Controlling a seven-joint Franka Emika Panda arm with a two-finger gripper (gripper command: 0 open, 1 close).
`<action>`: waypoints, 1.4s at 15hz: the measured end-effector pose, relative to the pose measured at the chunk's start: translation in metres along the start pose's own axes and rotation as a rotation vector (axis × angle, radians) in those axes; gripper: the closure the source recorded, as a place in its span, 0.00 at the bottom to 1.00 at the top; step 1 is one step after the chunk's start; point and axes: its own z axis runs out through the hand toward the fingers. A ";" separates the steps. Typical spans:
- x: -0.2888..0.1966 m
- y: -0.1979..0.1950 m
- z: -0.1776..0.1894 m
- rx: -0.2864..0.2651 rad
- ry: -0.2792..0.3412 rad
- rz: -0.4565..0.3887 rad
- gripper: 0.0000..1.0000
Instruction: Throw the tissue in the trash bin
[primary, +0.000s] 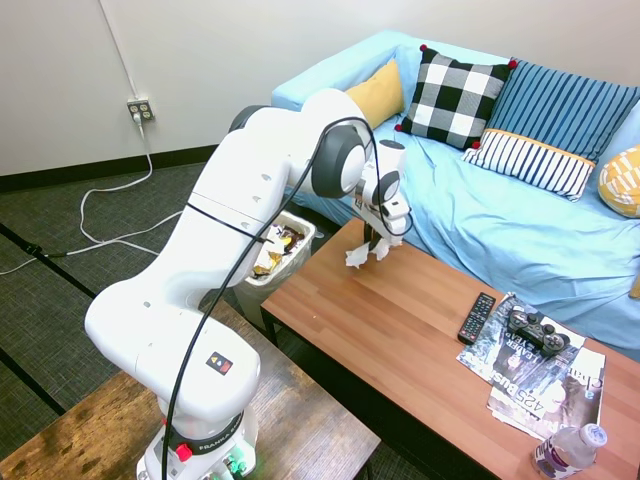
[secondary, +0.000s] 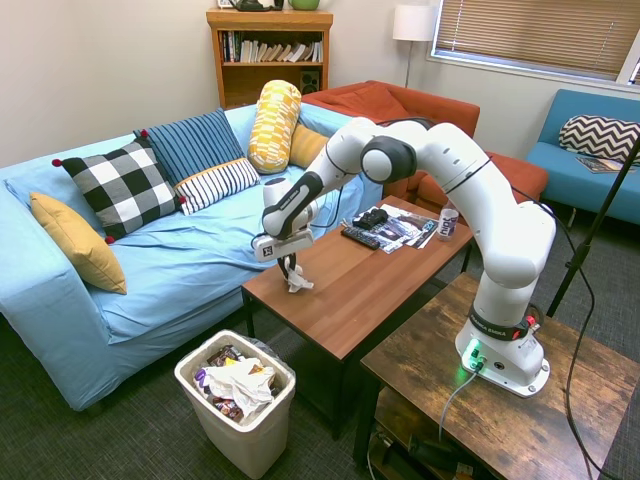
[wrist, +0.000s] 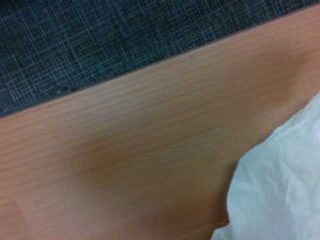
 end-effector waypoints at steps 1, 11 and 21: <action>0.000 0.000 -0.004 0.004 0.000 0.000 1.00; -0.240 -0.017 -0.068 0.033 0.045 -0.309 1.00; -0.356 -0.021 0.042 -0.076 0.122 -0.526 0.00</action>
